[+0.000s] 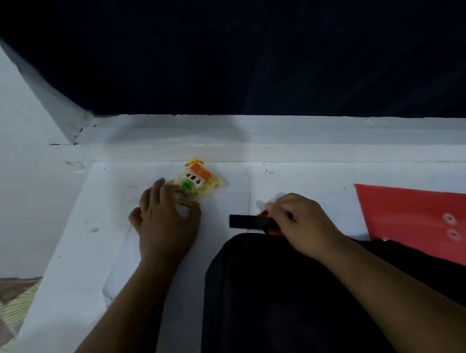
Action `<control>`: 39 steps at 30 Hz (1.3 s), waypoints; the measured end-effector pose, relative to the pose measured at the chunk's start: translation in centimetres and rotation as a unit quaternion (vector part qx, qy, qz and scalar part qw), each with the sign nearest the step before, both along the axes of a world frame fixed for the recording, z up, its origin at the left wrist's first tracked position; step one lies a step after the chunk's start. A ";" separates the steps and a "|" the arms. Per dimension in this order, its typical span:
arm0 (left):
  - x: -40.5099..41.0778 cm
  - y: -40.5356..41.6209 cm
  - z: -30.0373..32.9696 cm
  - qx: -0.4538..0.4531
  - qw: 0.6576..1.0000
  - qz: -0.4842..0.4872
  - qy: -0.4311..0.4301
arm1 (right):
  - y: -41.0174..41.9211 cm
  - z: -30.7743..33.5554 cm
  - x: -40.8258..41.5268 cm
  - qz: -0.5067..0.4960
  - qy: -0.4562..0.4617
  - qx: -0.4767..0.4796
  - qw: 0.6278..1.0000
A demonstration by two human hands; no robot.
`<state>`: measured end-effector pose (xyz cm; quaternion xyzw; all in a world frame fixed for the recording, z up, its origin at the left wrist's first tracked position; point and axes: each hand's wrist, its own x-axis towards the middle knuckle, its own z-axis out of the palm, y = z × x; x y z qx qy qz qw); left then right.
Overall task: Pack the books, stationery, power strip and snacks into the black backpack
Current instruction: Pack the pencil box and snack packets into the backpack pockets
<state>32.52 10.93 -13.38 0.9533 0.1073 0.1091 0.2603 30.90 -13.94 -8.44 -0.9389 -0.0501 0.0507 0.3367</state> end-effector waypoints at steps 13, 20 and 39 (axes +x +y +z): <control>-1.4 0.6 1.4 -0.211 0.968 -0.011 -0.132 | -0.1 0.1 0.1 -0.023 0.015 0.008 1.000; -1.4 0.7 0.8 -0.085 0.970 -0.171 -0.153 | -0.6 2.9 -2.2 -0.107 -0.165 0.162 0.967; -13.2 -17.2 15.3 -0.224 0.961 -0.156 -0.037 | -14.8 8.9 -18.1 -0.217 0.011 0.456 0.863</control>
